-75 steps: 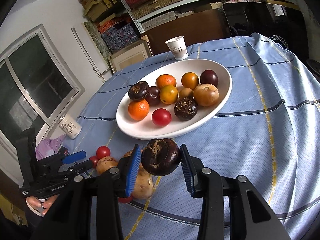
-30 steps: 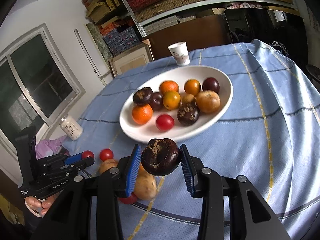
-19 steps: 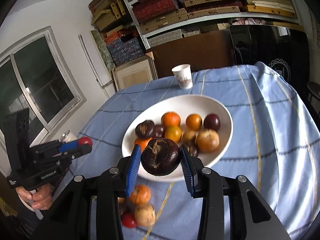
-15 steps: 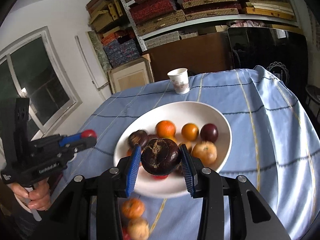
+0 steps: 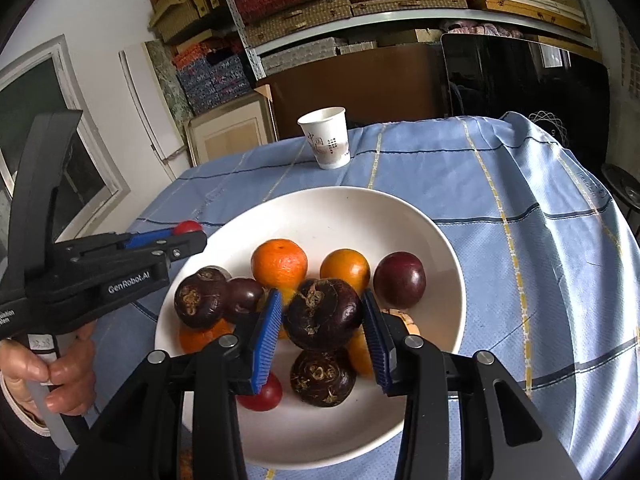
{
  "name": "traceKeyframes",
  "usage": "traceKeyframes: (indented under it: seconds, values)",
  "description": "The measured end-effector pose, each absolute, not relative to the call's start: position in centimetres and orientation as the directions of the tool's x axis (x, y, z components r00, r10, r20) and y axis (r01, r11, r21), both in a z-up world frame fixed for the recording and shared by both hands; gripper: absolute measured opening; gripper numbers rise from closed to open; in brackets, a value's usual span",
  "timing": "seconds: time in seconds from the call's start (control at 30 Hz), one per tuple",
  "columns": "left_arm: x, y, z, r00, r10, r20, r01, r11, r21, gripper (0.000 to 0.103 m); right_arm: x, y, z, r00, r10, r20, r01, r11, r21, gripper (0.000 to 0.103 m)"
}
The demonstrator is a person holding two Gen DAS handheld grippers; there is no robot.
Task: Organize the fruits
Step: 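Carry both fruits over the white plate and open both tools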
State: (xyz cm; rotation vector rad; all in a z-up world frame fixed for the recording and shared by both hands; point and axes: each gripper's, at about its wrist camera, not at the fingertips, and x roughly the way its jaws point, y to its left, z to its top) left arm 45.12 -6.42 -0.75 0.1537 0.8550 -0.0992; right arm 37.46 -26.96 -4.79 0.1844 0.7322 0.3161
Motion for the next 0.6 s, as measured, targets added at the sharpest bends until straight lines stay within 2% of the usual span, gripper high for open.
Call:
traceKeyframes:
  seconds: [0.07, 0.2, 0.27, 0.4, 0.47, 0.6]
  values:
    - [43.9, -6.3, -0.1, 0.683, -0.002, -0.730, 0.135, 0.983, 0.123, 0.052, 36.9, -27.1, -4.4, 0.707, 0.350, -0.615, -0.225, 0.935, 0.274, 0.046]
    - [40.9, -6.3, 1.5, 0.739, 0.038, -0.673, 0.114, 0.977, 0.181, 0.057, 35.0, -27.2, -3.1, 0.717, 0.377, -0.586, -0.256, 0.925, 0.282, 0.046]
    - [39.6, -6.0, 2.2, 0.751, 0.037, -0.659, 0.102, 0.980, 0.171, 0.062, 33.6, -27.2, -2.6, 0.724, 0.388, -0.570, -0.271, 0.920, 0.282, 0.046]
    - [36.2, -5.2, 3.4, 0.774, 0.053, -0.631, 0.075, 0.982, 0.175, 0.062, 30.6, -26.8, -2.0, 0.733, 0.406, -0.546, -0.306, 0.913, 0.269, 0.052]
    - [34.7, -4.7, 3.7, 0.783, 0.068, -0.618, 0.056, 0.982, 0.180, 0.069, 28.9, -26.5, -1.9, 0.739, 0.411, -0.535, -0.323, 0.912, 0.254, 0.055]
    - [31.5, -3.3, 3.5, 0.787, 0.063, -0.614, 0.035, 0.989, 0.147, 0.073, 26.3, -25.9, -2.6, 0.726, 0.430, -0.536, -0.353, 0.903, 0.247, 0.056]
